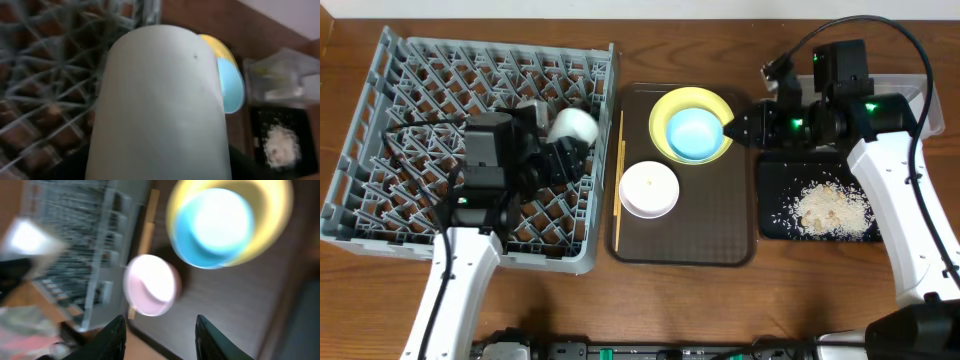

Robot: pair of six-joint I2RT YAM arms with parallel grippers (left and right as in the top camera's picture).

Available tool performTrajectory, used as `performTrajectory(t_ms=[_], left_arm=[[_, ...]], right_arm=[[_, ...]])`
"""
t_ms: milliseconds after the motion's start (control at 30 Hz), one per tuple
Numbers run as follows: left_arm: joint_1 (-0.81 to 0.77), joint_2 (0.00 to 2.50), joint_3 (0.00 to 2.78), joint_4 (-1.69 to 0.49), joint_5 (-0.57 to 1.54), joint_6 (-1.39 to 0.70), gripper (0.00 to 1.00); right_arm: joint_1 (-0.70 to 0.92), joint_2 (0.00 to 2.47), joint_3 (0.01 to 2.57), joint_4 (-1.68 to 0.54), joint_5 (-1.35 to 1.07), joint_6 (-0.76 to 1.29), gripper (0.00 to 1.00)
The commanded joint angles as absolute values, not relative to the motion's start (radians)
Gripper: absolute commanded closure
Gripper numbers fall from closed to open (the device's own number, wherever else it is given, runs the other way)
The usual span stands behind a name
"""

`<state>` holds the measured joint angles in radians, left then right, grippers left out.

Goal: Sort waste into correct bins and load items into the dishwasher
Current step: 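Release the cup from the right gripper and pull the left gripper over the rack, then lower the paper cup into the dish rack and open the left gripper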

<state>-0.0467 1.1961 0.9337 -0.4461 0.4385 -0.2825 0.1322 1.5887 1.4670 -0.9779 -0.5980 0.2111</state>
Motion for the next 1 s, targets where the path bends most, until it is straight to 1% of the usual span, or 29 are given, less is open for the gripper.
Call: performTrajectory(t_ms=[0, 167, 333, 667, 967], left_arm=[[-0.042, 1.153, 1.018, -0.549, 0.301, -0.239, 0.45], [-0.042, 1.135, 1.028, -0.683, 0.234, -0.236, 0.45], [-0.039, 1.122, 1.028, -0.778, 0.166, -0.236, 0.45], [-0.038, 1.095, 1.042, -0.823, 0.163, -0.236, 0.45], [-0.038, 1.095, 1.055, -0.868, 0.066, -0.236, 0.45]], right_arm=[[0.138, 1.588, 1.472, -1.016, -0.4, 0.159, 0.57], [0.138, 1.588, 1.472, -1.061, -0.317, 0.159, 0.57], [0.138, 1.588, 1.472, -1.079, -0.288, 0.14, 0.57], [0.138, 1.589, 1.472, -1.098, -0.262, 0.14, 0.56], [0.138, 1.589, 1.472, -1.097, -0.262, 0.14, 0.56]])
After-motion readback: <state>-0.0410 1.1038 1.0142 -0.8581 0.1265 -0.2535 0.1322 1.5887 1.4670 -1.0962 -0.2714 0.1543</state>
